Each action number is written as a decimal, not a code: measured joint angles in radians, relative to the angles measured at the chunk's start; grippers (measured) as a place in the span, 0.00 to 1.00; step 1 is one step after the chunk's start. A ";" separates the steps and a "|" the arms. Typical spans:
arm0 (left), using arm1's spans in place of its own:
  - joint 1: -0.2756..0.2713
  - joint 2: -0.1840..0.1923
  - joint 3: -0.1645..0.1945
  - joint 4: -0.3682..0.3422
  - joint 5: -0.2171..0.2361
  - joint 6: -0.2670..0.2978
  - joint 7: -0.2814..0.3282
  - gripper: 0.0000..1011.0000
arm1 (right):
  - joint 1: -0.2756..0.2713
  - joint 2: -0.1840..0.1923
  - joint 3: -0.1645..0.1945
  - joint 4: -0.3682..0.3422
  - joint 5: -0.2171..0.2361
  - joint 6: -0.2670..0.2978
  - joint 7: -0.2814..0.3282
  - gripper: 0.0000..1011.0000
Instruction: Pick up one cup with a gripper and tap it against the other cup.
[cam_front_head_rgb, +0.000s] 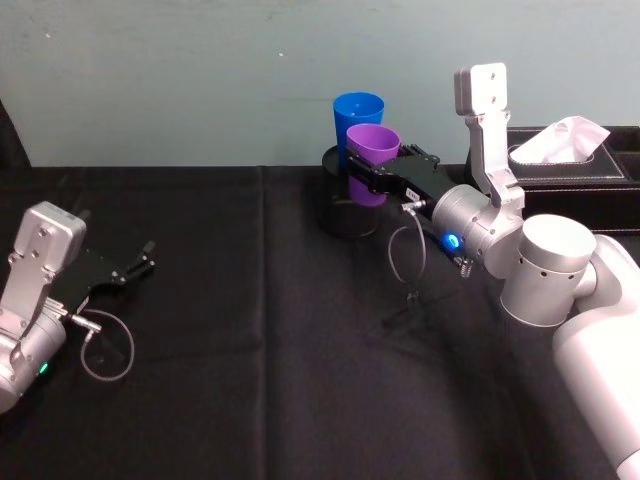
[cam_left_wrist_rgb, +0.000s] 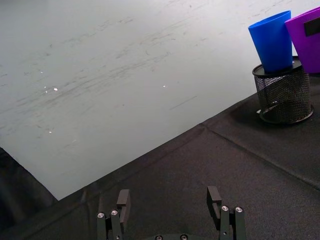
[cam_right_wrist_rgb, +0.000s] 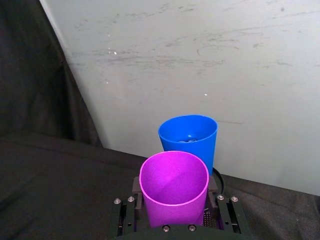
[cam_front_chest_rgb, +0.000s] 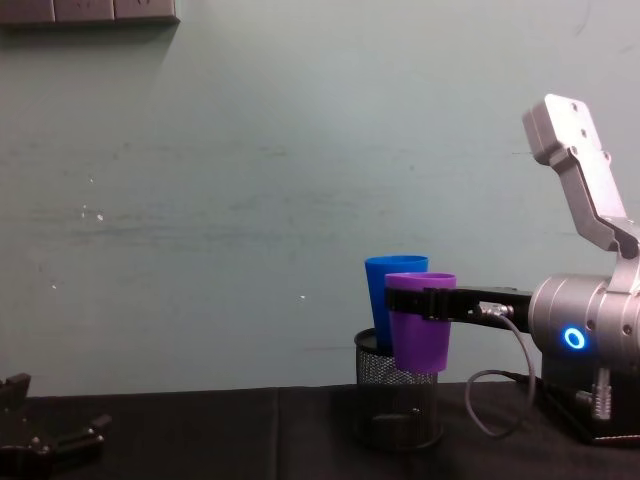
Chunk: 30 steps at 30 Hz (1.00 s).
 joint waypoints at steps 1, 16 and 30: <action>0.000 0.000 0.000 0.000 0.000 0.000 0.000 0.99 | 0.000 0.000 0.000 0.000 0.000 0.000 0.000 0.72; 0.000 0.000 0.000 0.000 0.000 0.000 0.000 0.99 | 0.000 0.001 0.000 -0.001 0.000 0.000 0.000 0.72; 0.000 0.000 0.000 0.000 0.000 0.000 0.000 0.99 | -0.115 0.054 -0.014 -0.161 -0.013 0.009 0.006 0.72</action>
